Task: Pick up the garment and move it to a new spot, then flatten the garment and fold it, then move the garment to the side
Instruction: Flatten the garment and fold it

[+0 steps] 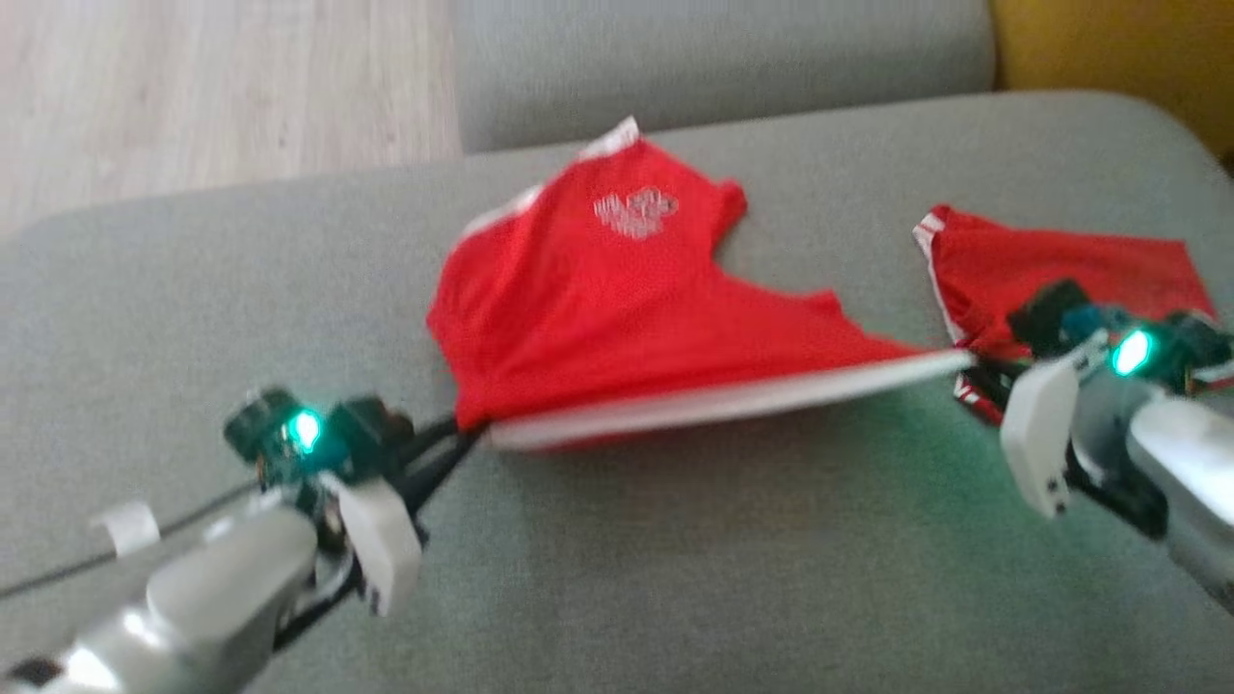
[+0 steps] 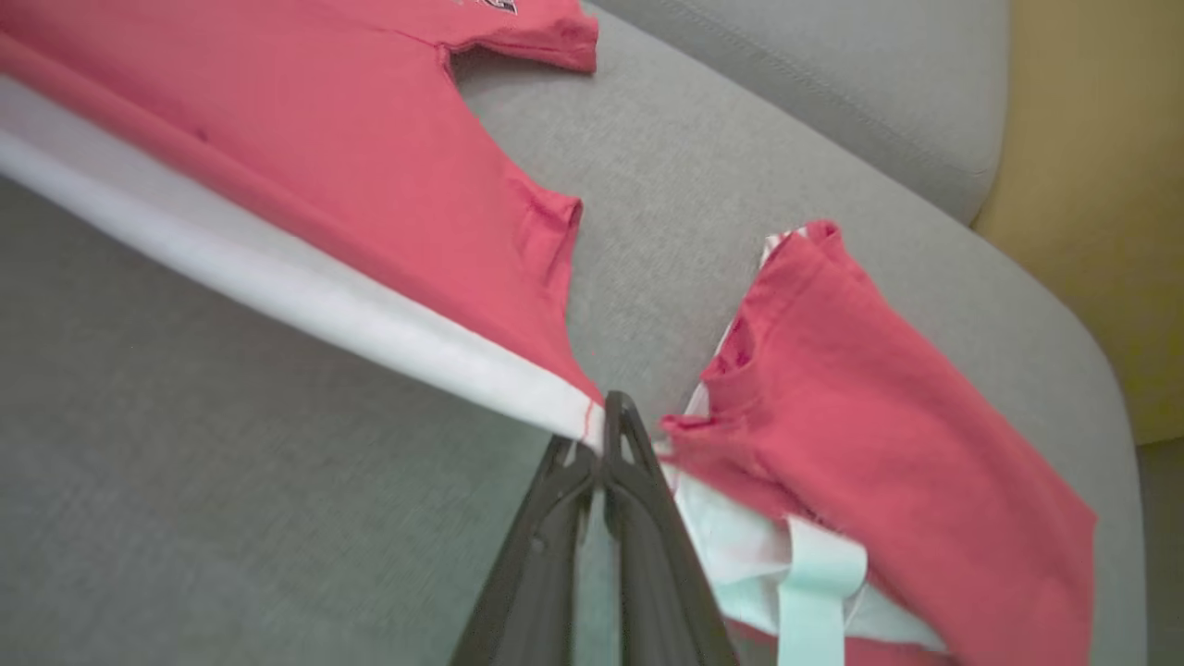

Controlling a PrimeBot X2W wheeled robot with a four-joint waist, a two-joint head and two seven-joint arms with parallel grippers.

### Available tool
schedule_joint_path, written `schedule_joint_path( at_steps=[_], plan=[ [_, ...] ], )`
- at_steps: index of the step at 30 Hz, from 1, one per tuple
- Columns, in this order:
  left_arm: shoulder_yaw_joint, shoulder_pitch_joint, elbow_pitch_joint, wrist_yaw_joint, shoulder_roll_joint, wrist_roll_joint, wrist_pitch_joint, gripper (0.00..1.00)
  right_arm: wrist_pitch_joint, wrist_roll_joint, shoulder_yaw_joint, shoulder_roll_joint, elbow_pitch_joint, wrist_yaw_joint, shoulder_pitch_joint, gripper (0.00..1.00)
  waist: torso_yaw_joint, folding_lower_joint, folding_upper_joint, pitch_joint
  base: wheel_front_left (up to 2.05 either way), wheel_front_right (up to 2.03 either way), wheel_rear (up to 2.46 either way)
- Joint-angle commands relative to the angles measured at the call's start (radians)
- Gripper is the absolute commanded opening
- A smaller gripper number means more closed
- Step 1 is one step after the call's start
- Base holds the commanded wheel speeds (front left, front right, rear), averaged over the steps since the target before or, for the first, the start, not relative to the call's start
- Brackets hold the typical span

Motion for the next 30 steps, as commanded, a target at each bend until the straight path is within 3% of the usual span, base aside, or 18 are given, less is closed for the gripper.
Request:
schedule_joint_path(
  at_steps=[1,6,13,19,24,30],
  plan=[
    [0.038,-0.006,-0.033,0.014,0.055,0.005,0.006,0.0,0.014,0.035,0.012,-0.067,-0.043,0.006,0.021,0.0,-0.004,0.0002,-0.0001,-0.04,0.0,0.0,0.0],
    [0.037,0.056,-0.121,0.046,0.087,0.007,0.031,0.0,0.037,0.082,0.036,-0.131,-0.118,0.006,0.048,0.0,-0.008,0.0002,-0.0001,-0.069,0.0,0.0,0.0],
    [0.037,0.173,-0.352,0.154,0.165,-0.019,0.075,0.0,0.103,0.147,0.048,-0.238,-0.25,0.006,0.11,0.0,-0.019,0.0002,-0.0001,-0.094,0.0,0.0,0.0],
    [0.046,0.214,-0.512,0.224,0.215,-0.034,0.118,0.0,0.131,0.155,-0.016,-0.301,-0.345,0.006,0.139,0.0,-0.016,0.0002,-0.0001,-0.077,0.0,0.0,0.0],
    [0.071,0.186,-0.53,0.24,0.219,-0.041,0.122,0.0,0.129,0.095,-0.087,-0.293,-0.365,0.006,0.119,0.0,0.006,0.0002,-0.0001,-0.042,0.0,0.0,0.0],
    [0.105,0.115,-0.51,0.222,0.21,-0.037,0.119,0.0,0.136,0.001,-0.159,-0.256,-0.37,0.006,0.034,0.0,0.058,0.0002,-0.0001,0.047,0.0,0.0,0.0]
  ],
)
